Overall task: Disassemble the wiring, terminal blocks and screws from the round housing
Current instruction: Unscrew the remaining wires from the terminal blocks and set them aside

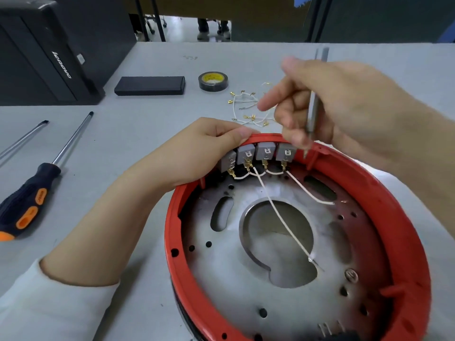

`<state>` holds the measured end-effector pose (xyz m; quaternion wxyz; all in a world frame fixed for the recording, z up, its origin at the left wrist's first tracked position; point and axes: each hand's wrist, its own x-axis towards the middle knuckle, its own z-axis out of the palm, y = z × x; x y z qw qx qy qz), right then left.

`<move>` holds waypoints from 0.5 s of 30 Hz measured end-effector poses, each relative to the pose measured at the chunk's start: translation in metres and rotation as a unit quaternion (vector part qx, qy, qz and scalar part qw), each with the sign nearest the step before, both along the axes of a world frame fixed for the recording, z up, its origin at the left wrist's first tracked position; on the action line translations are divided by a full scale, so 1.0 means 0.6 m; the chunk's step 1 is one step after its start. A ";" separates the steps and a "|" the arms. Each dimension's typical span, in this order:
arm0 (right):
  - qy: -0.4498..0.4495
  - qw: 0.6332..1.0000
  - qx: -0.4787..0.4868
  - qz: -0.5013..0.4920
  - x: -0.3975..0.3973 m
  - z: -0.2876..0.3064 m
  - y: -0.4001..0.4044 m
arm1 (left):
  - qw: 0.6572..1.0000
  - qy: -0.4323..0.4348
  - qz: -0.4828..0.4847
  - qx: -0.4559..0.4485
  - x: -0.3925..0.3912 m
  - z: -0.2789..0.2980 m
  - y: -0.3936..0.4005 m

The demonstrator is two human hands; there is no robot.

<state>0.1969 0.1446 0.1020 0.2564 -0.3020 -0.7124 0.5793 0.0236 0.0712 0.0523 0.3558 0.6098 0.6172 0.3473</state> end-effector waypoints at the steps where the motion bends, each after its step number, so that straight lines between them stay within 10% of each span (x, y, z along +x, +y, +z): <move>1: 0.017 1.000 0.001 0.003 -0.003 -0.001 0.003 | 1.000 0.002 -0.004 0.000 -0.001 0.001 0.001; 15: 0.018 0.977 0.206 -0.049 -0.022 -0.055 -0.005 | 1.000 0.011 -0.018 0.023 0.002 0.002 -0.003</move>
